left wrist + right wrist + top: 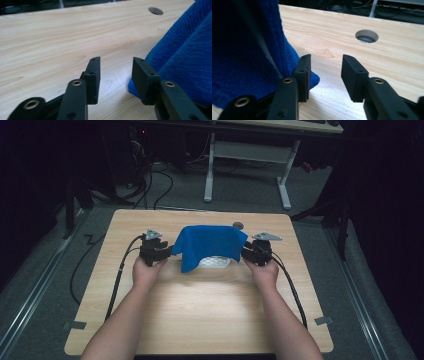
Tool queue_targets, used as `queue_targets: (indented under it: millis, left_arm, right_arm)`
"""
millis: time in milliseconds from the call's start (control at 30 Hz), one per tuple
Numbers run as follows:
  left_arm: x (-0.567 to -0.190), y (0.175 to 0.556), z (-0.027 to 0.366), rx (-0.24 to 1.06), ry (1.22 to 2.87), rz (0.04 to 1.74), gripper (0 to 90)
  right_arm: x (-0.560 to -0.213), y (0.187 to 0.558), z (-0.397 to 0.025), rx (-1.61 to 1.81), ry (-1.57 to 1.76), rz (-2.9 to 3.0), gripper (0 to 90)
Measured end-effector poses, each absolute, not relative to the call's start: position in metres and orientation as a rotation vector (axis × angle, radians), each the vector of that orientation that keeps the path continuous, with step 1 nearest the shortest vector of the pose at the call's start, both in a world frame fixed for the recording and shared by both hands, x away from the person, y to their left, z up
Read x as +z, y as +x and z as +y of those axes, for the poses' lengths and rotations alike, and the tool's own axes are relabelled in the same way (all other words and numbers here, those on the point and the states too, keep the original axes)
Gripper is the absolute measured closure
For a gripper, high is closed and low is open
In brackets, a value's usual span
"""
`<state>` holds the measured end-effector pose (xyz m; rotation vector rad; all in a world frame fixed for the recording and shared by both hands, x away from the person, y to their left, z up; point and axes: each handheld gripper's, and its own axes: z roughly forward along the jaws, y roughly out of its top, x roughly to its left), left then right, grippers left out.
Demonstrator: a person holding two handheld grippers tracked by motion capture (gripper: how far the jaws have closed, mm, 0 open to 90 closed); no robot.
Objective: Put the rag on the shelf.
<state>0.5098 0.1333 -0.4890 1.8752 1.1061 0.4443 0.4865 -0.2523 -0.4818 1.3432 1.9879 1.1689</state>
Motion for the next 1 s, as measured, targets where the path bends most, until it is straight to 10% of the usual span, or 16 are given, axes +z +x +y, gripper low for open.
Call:
queue_targets:
  millis: [1000]
  left_arm:
    - [-0.478,0.457,0.165,0.483,1.827,1.102,50.7]
  right_arm:
    - [-0.457,0.437,-0.277,1.158,1.274,1.930,47.3]
